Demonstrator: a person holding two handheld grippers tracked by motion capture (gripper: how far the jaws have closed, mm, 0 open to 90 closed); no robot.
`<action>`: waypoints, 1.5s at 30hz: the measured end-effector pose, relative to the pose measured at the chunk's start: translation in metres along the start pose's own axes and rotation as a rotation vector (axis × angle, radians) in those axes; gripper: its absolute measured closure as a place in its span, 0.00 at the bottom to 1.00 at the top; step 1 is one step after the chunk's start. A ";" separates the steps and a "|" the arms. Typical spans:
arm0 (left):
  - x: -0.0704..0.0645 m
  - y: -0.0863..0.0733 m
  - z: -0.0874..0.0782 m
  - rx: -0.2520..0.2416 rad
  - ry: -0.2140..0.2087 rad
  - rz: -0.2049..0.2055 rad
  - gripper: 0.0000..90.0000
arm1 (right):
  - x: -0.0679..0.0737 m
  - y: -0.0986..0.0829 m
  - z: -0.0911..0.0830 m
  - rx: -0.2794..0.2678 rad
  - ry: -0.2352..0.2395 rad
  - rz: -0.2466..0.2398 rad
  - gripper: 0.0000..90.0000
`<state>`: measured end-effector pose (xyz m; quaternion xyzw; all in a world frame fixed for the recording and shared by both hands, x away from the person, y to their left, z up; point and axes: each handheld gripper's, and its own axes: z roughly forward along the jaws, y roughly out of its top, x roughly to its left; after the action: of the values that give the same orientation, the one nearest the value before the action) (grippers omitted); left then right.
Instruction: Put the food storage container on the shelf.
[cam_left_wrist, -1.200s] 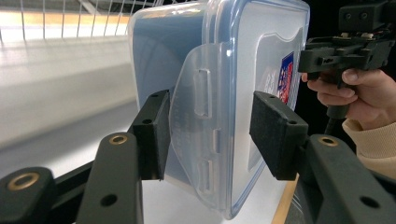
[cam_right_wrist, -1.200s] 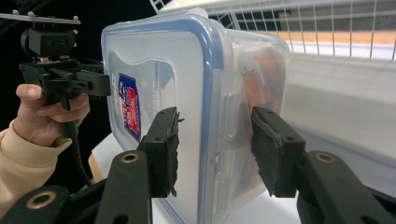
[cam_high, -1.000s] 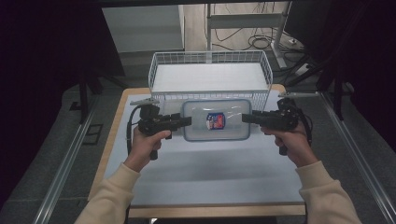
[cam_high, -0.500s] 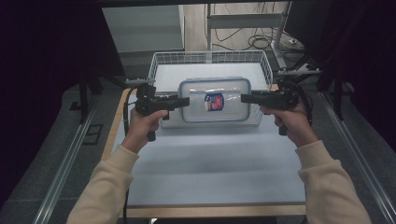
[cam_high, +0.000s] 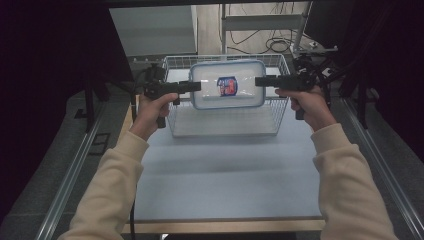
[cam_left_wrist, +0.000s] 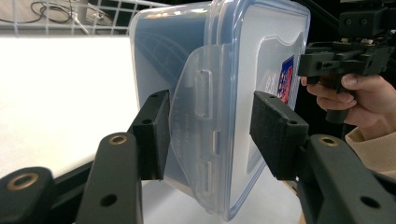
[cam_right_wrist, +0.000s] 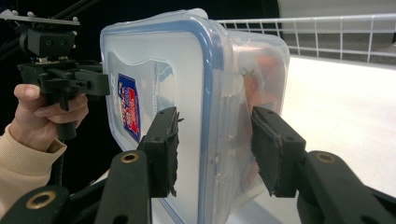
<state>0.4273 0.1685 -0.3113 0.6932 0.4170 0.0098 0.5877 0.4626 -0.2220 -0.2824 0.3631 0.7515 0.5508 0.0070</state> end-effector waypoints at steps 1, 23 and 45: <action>0.002 0.003 0.001 -0.001 0.002 0.001 0.55 | -0.003 0.003 0.002 0.001 0.002 0.002 0.59; 0.058 0.033 0.031 -0.003 -0.006 -0.135 0.55 | -0.049 0.031 0.041 0.024 -0.017 0.119 0.57; 0.076 0.040 0.055 -0.003 0.109 -0.278 0.37 | -0.054 0.034 0.060 0.011 -0.170 0.264 0.51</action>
<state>0.5273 0.1704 -0.3317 0.6262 0.5404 -0.0335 0.5610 0.5456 -0.1982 -0.2988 0.5042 0.6967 0.5102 -0.0038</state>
